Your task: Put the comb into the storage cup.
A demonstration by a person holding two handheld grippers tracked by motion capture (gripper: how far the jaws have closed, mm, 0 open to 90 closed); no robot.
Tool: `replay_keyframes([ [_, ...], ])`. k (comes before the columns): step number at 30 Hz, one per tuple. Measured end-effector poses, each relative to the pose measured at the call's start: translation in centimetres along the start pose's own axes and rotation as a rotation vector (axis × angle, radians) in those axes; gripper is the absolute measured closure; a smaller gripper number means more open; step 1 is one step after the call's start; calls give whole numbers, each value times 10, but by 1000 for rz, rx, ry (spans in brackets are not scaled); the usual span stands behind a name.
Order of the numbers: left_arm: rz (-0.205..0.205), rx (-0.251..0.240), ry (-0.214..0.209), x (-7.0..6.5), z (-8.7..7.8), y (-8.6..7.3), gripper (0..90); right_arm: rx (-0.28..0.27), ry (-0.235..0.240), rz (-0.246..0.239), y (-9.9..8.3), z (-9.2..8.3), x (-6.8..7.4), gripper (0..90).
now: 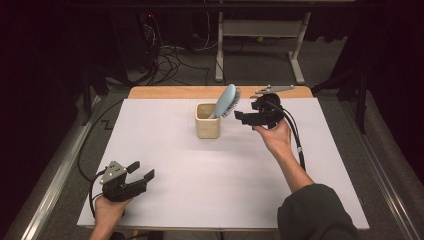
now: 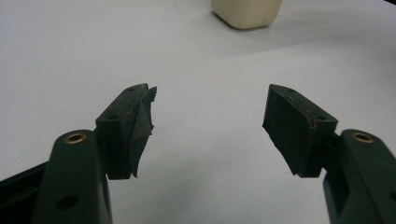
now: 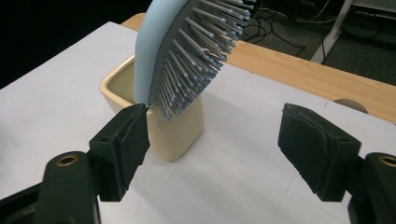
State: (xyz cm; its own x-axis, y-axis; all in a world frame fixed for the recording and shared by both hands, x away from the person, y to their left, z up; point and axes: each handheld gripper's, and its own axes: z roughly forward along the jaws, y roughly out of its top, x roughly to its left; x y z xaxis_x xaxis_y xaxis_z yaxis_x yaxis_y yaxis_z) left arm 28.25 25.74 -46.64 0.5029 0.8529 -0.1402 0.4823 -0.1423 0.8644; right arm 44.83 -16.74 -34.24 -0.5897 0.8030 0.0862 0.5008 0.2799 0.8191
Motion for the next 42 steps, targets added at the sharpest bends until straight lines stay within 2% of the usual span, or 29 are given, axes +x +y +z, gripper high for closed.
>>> replay_keyframes([
  [8,-13,-5,3,2,-1,-1,331,-15,-3,0,-5,-9,-3,254],
  [16,-11,-5,3,2,-1,-1,331,-13,-18,1,-11,-13,-7,249],
  [42,-16,-3,5,2,-1,-1,331,-32,-22,14,-29,-31,-18,248],
])
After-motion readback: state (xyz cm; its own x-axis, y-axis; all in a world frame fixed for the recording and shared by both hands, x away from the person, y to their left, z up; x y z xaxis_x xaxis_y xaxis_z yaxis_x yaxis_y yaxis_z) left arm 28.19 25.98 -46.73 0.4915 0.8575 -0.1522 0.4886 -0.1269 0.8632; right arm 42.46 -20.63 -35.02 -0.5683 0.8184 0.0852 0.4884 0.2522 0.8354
